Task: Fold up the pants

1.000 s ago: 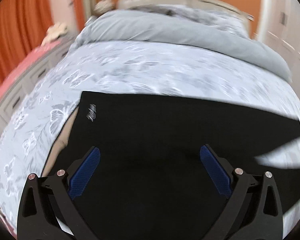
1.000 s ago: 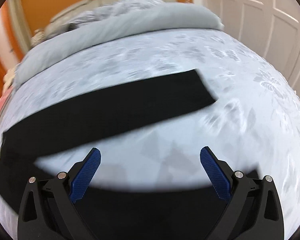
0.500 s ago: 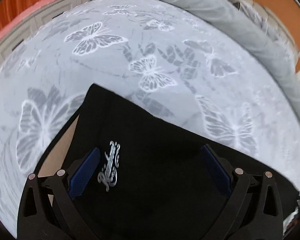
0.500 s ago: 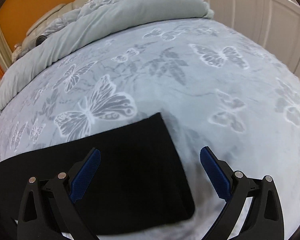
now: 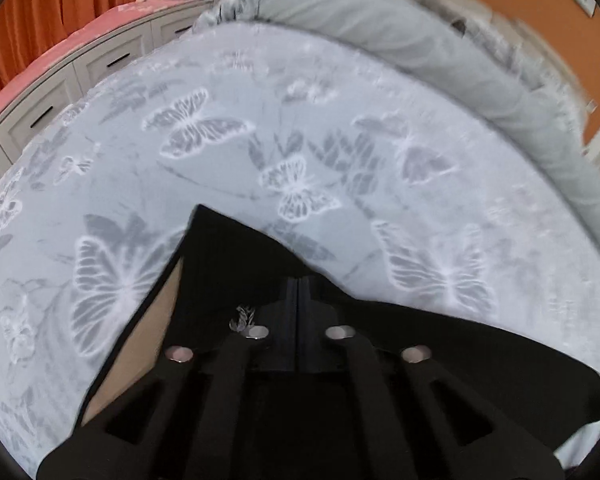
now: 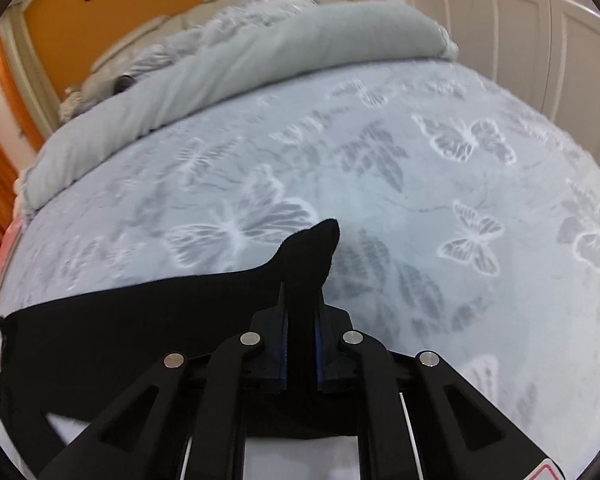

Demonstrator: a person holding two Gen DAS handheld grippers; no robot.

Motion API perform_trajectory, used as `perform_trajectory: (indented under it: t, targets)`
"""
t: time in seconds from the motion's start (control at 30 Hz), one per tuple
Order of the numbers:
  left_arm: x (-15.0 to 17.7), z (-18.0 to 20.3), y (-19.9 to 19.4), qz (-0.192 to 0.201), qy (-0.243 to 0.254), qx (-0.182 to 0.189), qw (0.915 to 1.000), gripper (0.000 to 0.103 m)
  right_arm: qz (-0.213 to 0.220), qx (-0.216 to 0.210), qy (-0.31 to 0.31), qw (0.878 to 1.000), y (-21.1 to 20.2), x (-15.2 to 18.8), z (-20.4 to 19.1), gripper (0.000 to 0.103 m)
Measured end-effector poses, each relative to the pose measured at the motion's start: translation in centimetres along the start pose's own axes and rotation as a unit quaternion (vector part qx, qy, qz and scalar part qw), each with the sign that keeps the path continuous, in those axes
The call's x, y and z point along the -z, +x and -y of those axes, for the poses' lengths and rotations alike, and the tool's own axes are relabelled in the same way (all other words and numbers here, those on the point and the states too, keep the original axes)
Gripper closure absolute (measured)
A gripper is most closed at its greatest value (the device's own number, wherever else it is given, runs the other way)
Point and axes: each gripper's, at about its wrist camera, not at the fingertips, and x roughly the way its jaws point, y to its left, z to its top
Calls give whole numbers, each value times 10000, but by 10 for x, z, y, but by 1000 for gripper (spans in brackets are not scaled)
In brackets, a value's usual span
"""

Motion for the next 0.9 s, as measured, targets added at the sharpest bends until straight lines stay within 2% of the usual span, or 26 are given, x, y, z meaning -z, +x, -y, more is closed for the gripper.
perform_trajectory:
  t: [0.17,0.27,0.33,0.37,0.43,0.47,0.5,0.57,0.63,0.67,0.8,0.83,0.87,0.9]
  targets:
    - [14,-18,-88,356,172,396,9984,103,244,-231,-256,9991,-72,15,-10,95]
    - [26,-30,-122,359,318,318,9983,103,163,-134,-470,9987,-100,30,-19,95]
    - [29,-37,-123,200,255,246,9992,103,138,-148,-466,9987,-109,39,-23,95]
    - [30,-40,-120,139,217,240,9994,100,149,-149,-468,9987,-113,43,-25,95]
    - [28,-46,-108,93,40,23,9999,97,152,-148,-465,9987,-117,50,-27,95]
    - [25,-48,-99,72,-15,-44,10000,87,143,-128,-467,9987,-117,53,-29,95]
    - [21,-51,-87,34,-111,-81,9999,67,118,-113,-465,9988,-117,55,-29,95]
    - [11,-53,-64,157,-236,-298,9992,44,69,-26,-469,9989,-114,60,-28,95]
    - [1,-51,-40,326,-182,-418,9984,43,41,54,-442,9990,-109,63,-25,95]
    - [-3,-49,-27,256,-144,-383,9988,40,42,68,-383,9992,-106,64,-23,95]
    - [-19,-42,34,-131,86,-327,9993,42,33,179,-181,9997,-91,67,-15,95]
    - [-21,-42,45,-253,111,-240,9993,51,15,227,-137,9996,-85,68,-15,95]
    - [-22,-42,53,-329,138,-134,9993,81,-1,260,-123,9996,-82,68,-14,95]
    - [-23,-45,56,-311,141,-70,9994,80,-22,321,-105,9994,-77,69,-15,95]
